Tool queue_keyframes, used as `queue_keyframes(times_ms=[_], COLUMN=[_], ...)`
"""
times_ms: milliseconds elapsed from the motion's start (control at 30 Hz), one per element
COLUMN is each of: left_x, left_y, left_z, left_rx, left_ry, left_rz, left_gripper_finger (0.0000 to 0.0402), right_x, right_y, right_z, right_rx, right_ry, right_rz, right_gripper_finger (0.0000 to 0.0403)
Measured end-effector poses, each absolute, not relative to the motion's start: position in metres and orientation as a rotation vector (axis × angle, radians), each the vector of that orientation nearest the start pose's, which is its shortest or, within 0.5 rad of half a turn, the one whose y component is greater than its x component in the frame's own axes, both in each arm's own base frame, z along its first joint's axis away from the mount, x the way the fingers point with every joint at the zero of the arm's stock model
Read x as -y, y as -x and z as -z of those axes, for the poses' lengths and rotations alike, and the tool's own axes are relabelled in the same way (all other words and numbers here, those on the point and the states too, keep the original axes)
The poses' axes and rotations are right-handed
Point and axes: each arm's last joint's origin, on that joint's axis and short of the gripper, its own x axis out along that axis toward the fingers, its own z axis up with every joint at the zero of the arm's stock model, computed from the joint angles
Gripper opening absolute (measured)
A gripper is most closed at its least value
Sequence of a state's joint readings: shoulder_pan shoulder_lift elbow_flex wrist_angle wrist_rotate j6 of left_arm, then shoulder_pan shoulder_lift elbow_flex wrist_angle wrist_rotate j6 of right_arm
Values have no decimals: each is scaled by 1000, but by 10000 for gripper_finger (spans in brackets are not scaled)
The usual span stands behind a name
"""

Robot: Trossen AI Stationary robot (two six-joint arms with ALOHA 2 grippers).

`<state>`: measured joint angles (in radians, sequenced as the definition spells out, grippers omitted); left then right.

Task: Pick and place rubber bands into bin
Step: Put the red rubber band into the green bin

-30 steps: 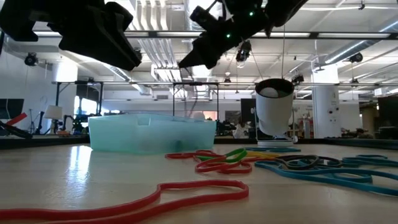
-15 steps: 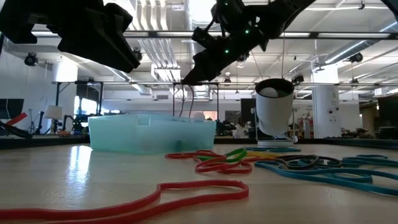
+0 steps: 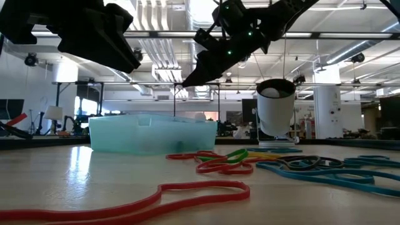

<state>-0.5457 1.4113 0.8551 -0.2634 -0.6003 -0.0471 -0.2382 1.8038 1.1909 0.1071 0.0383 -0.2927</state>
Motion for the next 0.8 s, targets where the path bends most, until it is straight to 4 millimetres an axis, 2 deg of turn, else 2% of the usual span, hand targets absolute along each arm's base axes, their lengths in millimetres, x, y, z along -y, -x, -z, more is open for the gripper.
queue_keyframes(times_ms=[100,200,367,567,800], left_x=[131,131,131,131,133], left_y=[-248,-248,-247,-248,-250], left_z=[-219,-219,-217,-217,-219], left_rx=[-687,-687,-691,-681,-646], left_ry=[-399,-399,-402,-394,-374], left_rz=[-68,-68,-68,-68,-67], left_gripper_finger=[89,89,89,89,89], right_x=[95,90,69,27,-27], right_y=[-388,-380,-355,-319,-269], right_z=[-220,-218,-230,-253,-277], right_rx=[-562,-666,-841,-982,-962], right_ry=[221,213,166,97,25], right_rz=[155,62,-55,-129,-205], right_gripper_finger=[104,123,136,130,112])
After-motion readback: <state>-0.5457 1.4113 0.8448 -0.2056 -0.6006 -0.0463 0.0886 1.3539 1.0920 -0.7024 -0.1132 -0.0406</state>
